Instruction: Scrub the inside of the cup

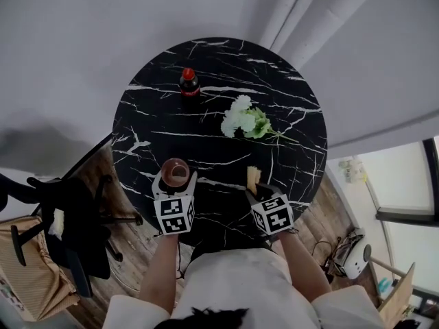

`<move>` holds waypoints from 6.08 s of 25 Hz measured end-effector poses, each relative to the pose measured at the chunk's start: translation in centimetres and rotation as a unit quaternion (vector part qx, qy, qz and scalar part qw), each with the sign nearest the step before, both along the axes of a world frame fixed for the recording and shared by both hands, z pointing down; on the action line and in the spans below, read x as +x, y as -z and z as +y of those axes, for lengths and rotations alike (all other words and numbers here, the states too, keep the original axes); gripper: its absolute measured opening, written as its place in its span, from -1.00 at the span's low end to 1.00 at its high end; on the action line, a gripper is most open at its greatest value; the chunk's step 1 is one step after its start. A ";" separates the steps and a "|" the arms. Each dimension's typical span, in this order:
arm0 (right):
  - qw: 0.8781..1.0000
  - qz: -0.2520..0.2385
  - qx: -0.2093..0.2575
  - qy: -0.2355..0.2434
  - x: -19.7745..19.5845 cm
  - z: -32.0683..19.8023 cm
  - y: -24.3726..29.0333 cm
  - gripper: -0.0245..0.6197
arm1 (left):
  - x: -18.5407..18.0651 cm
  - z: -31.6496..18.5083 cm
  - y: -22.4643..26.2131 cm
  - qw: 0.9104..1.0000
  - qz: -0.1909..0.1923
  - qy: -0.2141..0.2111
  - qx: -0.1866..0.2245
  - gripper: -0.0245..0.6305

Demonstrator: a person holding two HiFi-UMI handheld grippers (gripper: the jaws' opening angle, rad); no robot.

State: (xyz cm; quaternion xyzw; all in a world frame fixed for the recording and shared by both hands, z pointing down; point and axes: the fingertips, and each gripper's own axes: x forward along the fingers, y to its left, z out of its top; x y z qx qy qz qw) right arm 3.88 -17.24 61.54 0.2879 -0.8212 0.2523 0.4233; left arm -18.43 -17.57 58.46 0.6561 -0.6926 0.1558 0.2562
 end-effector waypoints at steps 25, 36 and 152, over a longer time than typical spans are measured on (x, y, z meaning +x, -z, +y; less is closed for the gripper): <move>0.998 -0.037 0.037 0.038 -0.9 0.0 3.0 -0.74 | 2.9 1.9 11.0 0.967 -0.157 -0.192 0.054 0.17; 0.881 0.024 0.293 0.372 -4.7 1.5 18.2 -0.74 | 5.0 3.7 11.3 0.922 -0.204 -0.328 -0.016 0.17; 0.813 -0.305 -0.460 0.187 -13.8 8.5 24.0 -0.75 | 8.7 4.6 14.7 0.690 -0.465 -0.541 -0.119 0.16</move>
